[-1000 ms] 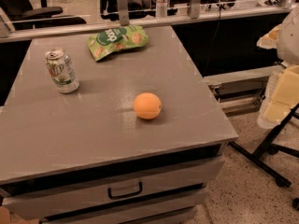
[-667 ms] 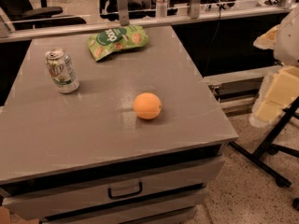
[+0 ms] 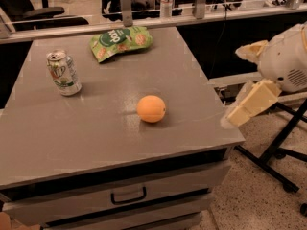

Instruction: Pick orange

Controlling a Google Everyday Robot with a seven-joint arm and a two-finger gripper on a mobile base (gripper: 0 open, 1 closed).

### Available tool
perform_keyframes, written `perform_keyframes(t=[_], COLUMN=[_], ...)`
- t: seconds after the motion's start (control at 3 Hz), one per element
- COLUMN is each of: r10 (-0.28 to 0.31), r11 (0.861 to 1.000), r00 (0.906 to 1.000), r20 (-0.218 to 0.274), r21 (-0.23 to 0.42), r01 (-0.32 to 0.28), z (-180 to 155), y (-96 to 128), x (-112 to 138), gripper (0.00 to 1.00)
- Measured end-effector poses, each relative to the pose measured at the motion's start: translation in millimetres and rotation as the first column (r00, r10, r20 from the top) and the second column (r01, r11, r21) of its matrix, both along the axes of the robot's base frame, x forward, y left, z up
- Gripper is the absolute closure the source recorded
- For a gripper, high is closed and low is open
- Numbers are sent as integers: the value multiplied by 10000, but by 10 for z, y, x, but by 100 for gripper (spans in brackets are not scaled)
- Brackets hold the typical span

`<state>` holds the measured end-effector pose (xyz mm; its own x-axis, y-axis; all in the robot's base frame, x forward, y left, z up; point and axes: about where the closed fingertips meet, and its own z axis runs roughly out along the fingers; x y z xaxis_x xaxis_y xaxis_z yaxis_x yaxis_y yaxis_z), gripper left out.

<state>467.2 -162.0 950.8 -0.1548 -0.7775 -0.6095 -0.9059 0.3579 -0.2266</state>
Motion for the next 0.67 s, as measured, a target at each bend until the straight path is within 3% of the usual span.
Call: perform_keyframes(t=[0.33, 0.67], r10=[200, 199], r11=[9951, 9951], r00=[9991, 9991], r20=[376, 370], r21=[962, 957], r01=[-235, -233], z=[125, 124], y=[215, 214], x=[30, 29], gripper=[0, 0])
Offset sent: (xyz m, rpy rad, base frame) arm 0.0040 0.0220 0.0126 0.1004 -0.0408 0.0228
